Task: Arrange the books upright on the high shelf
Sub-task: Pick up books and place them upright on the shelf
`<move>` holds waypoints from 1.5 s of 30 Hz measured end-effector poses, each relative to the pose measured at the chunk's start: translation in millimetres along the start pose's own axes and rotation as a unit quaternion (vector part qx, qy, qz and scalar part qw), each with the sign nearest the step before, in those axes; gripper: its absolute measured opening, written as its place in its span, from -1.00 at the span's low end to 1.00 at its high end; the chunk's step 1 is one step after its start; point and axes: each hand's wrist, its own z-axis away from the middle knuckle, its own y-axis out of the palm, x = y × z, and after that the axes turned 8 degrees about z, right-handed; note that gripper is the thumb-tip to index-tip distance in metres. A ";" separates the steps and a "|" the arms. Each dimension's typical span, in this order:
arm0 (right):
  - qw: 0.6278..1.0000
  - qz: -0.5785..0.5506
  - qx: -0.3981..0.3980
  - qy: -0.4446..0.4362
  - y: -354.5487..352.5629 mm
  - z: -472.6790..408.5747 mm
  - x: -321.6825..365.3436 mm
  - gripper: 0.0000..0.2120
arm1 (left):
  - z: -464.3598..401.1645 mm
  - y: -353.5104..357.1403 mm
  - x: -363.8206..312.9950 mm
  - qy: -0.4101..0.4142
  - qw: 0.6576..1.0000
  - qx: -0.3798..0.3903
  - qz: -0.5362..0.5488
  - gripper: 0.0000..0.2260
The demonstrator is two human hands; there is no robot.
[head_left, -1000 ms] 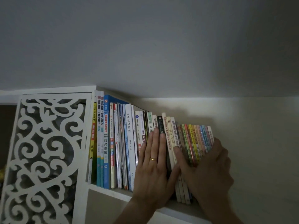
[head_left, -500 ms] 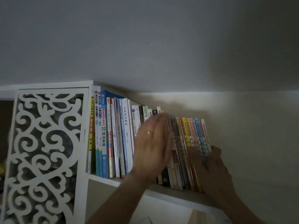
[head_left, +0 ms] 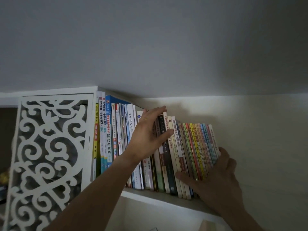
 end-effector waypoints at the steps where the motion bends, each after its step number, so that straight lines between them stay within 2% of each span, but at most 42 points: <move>1: 1.000 -0.005 0.001 -0.002 0.3 0.2 -0.6 0.36 | 1.0 -2.0 -1.8 -0.012 1.000 0.006 -0.002 -0.32; 5: 1.000 -0.025 -0.008 -0.017 4.3 0.6 -3.7 0.37 | 6.7 -4.6 -7.6 -0.032 0.999 0.003 -0.022 -0.19; 7: 0.999 -0.032 -0.019 -0.025 6.4 0.2 -4.3 0.36 | 18.6 6.1 -8.5 -0.019 0.998 -0.038 -0.050 -0.26; 10: 0.998 -0.041 -0.033 -0.038 8.9 -0.8 -6.4 0.34 | 44.9 28.7 -4.3 -0.029 0.993 -0.108 -0.032 -0.36; 14: 0.994 -0.054 -0.069 -0.066 10.6 -1.5 -11.1 0.31 | 62.8 42.9 5.7 -0.014 0.996 -0.089 -0.026 -0.39; 16: 0.992 -0.056 -0.088 -0.064 12.3 0.6 -10.7 0.30 | 65.2 44.3 4.0 -0.010 0.994 -0.086 -0.060 -0.42; 21: 0.982 -0.006 -0.162 -0.094 17.5 3.2 -11.5 0.23 | 66.4 61.7 -22.8 -0.018 0.970 -0.149 -0.193 -0.42; 23: 0.979 -0.007 -0.179 -0.098 17.4 4.6 -11.7 0.19 | 66.5 71.1 -31.8 -0.030 0.967 -0.149 -0.205 -0.47; 27: 0.978 -0.017 -0.193 -0.074 15.6 8.5 -7.1 0.22 | 67.3 75.5 -38.9 -0.065 0.953 -0.130 -0.265 -0.74; 30: 0.980 -0.005 -0.183 -0.077 14.7 7.4 -7.5 0.23 | 65.1 74.5 -40.4 -0.069 0.939 -0.085 -0.326 -0.75; 32: 0.980 0.000 -0.184 -0.074 14.9 7.9 -7.6 0.23 | 67.5 70.8 -47.5 -0.069 0.949 -0.073 -0.297 -0.74; 37: 0.978 0.039 -0.194 -0.069 19.2 7.6 -2.9 0.25 | 100.1 57.1 -75.2 -0.101 0.971 -0.136 -0.167 -0.84; 39: 0.977 0.089 -0.183 -0.055 22.4 9.1 3.6 0.23 | 108.8 52.5 -74.7 -0.133 0.976 -0.119 -0.121 -0.69; 41: 0.978 0.108 -0.174 -0.025 26.7 13.0 12.9 0.27 | 110.0 37.4 -75.8 -0.133 0.972 -0.120 -0.153 -0.60; 45: 0.980 0.097 -0.171 0.024 29.4 15.9 32.1 0.47 | 126.4 -13.0 -83.9 -0.066 0.966 -0.165 -0.188 -0.59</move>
